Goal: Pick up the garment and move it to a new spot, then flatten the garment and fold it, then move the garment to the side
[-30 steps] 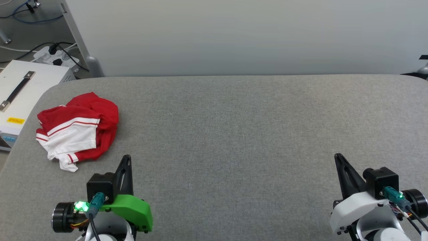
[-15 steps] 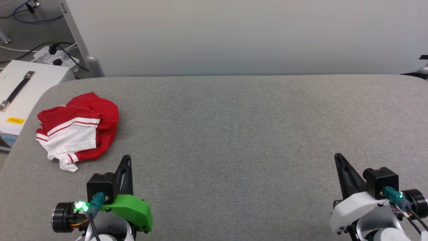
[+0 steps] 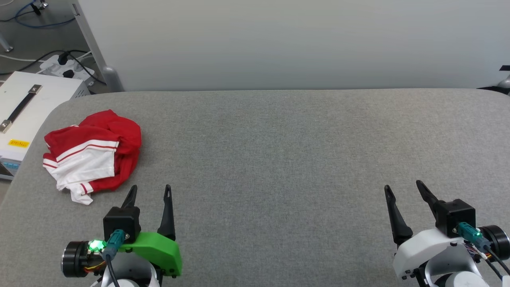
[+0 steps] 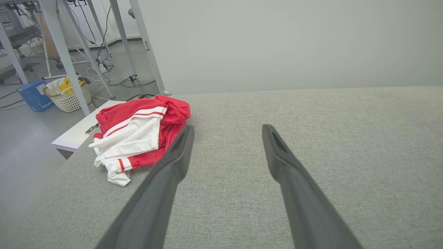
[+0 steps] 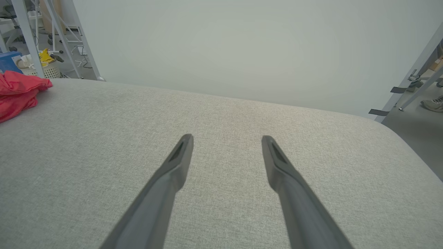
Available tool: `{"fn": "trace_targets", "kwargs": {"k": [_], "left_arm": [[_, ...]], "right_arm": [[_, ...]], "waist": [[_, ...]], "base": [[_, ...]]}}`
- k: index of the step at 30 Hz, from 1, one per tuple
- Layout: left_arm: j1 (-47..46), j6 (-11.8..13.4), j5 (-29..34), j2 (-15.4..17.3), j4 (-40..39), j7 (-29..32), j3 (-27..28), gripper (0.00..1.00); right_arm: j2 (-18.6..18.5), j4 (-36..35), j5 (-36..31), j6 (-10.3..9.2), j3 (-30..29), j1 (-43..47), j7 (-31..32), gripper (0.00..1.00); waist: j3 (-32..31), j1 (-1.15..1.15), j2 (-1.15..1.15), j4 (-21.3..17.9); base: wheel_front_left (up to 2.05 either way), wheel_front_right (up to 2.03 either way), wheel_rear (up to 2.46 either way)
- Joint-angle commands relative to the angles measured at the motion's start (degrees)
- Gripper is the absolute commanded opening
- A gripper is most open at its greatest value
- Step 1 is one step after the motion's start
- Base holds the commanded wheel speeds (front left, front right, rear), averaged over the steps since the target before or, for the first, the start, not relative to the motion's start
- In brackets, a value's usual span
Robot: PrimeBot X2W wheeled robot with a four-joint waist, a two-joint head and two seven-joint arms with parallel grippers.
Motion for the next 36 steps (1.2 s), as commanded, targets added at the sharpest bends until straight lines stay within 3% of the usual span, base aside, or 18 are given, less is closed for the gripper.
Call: {"fn": "trace_targets", "kwargs": {"k": [1, 36], "left_arm": [[0.0, 0.3, -0.2, 0.0, 0.0, -0.4, 0.0, 1.0], [-0.4, 1.9, -1.6, -0.1, -0.9, -4.8, -1.2, 1.0]], "right_arm": [[0.0, 0.0, 0.2, 0.0, -0.2, 0.0, -0.4, 1.0], [0.0, -2.6, 4.8, -0.02, -1.9, 0.9, -4.7, 1.0]], "waist": [[0.0, 0.0, 0.0, 0.0], [0.2, 0.0, 0.0, 0.2]], "base": [[0.0, 0.0, 0.0], [0.0, 0.0, 0.0]]}}
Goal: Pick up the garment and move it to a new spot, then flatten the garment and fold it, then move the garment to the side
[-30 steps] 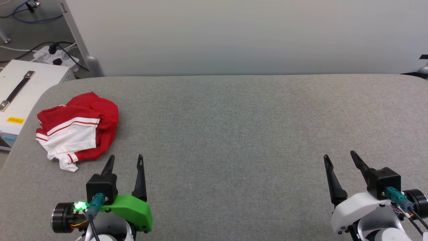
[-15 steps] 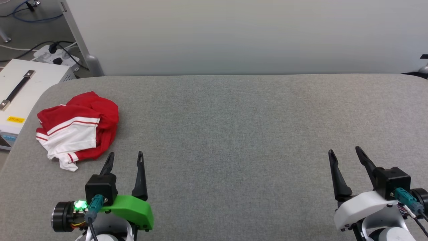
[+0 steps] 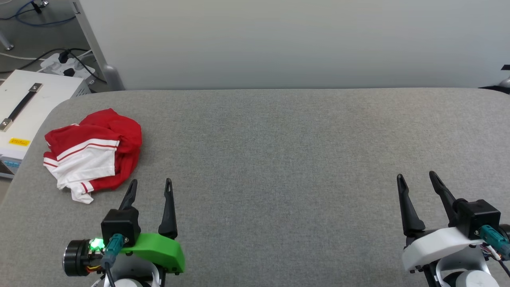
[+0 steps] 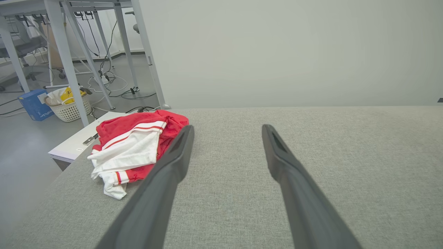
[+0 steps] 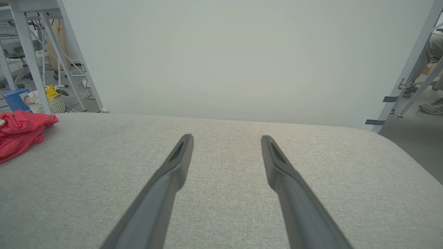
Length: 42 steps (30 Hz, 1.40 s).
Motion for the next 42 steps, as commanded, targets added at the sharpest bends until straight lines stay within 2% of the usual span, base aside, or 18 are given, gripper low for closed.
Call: {"fn": "trace_targets", "kwargs": {"k": [1, 42], "left_arm": [[-0.3, 0.6, -0.4, -0.1, -0.2, -0.8, 0.0, 1.0], [0.7, 1.4, -2.2, -0.2, 0.2, -5.6, -2.3, 1.0]], "right_arm": [[0.0, -0.6, 0.7, -0.02, -0.4, 0.8, -0.8, 1.0], [-0.1, -1.4, 3.4, -0.04, -0.9, 3.2, -5.6, 1.0]], "waist": [[0.0, 0.0, 0.0, 0.0], [-0.1, 0.0, 0.0, 0.4]], "base": [[0.0, 0.0, 0.0], [0.0, 0.0, 0.0]]}}
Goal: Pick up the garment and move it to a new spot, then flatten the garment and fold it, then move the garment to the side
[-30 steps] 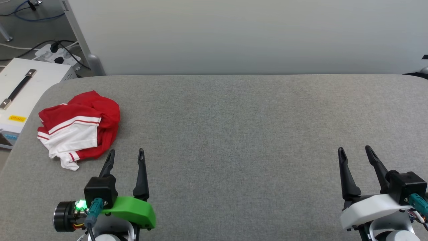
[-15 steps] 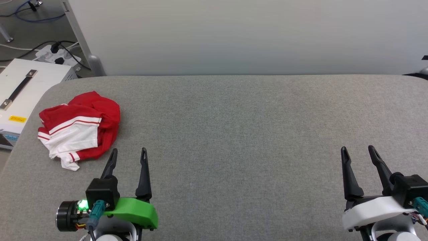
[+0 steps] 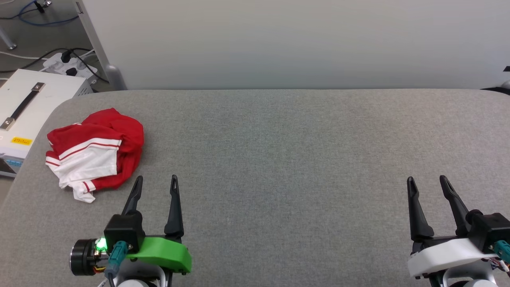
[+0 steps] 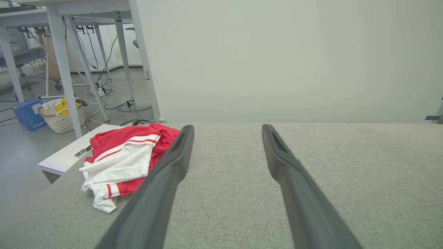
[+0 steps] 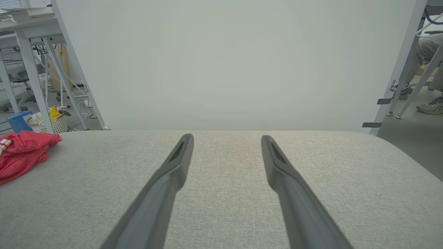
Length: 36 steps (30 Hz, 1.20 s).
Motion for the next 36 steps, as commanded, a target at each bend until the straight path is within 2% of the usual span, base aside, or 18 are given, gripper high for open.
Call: {"fn": "trace_targets", "kwargs": {"k": [1, 19, 36], "left_arm": [[0.6, 0.4, -0.6, -0.2, 0.1, -0.6, -0.2, 1.0], [1.0, -0.4, -2.3, -0.3, 1.1, -2.7, -0.9, 1.0], [1.2, 0.1, -3.1, -0.3, 2.3, -4.7, -1.5, 1.0]], "right_arm": [[-0.1, -0.4, 0.5, -0.04, 0.1, 0.9, -0.7, 1.0], [-0.1, 0.1, 1.4, -0.04, -0.1, 2.1, -2.8, 1.0], [-0.1, 0.4, 1.7, -0.05, 0.0, 3.0, -4.8, 1.0]], "waist": [[0.0, 0.0, 0.0, 0.0], [0.4, 0.0, 0.0, 0.3], [0.7, 0.0, 0.0, 0.5]], "base": [[0.0, 0.0, 0.0], [0.0, 0.0, 0.0], [0.0, 0.0, 0.0]]}}
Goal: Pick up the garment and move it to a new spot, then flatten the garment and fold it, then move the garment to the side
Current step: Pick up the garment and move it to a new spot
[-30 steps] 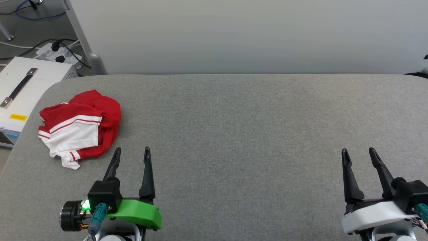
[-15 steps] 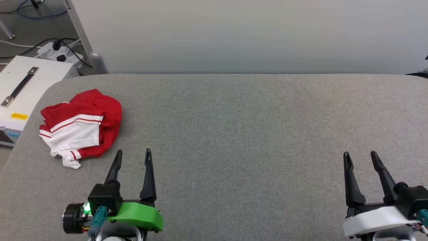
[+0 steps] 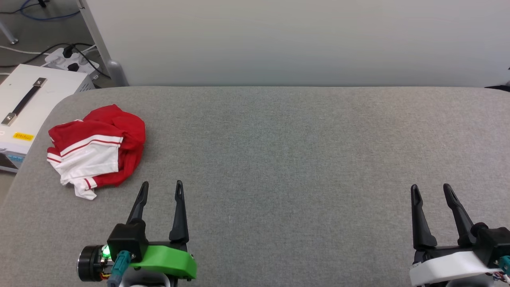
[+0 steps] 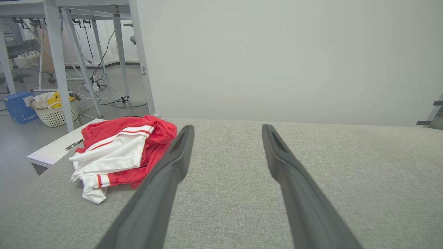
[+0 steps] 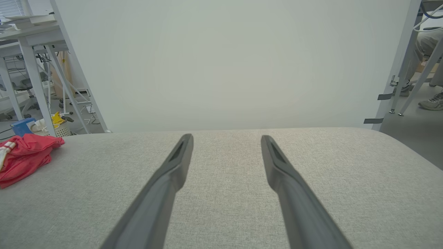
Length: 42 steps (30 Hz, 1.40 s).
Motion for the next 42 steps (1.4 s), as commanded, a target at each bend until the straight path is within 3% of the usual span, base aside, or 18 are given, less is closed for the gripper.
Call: {"fn": "trace_targets", "kwargs": {"k": [1, 15, 42], "left_arm": [[0.5, 0.2, -0.6, -0.3, 0.3, -0.6, -0.1, 1.0], [-0.2, 0.6, -0.9, -0.3, 0.6, -1.4, 0.0, 1.0], [-0.9, 1.2, -4.8, -0.3, 0.8, -1.4, 5.3, 1.0]], "right_arm": [[-0.1, 0.1, 0.3, -0.05, 0.1, 0.7, -0.7, 1.0], [-0.1, -0.4, -0.2, -0.05, 0.5, 0.8, -1.5, 1.0], [-0.1, -1.5, -2.0, -0.05, 2.5, -0.7, -1.5, 1.0]], "waist": [[0.0, 0.0, 0.0, 0.1], [0.7, 0.0, 0.0, 2.8], [3.0, 0.0, 0.0, 22.2]], "base": [[0.0, 0.0, 0.0], [0.0, 0.0, 0.0], [0.0, 0.0, 0.0]]}}
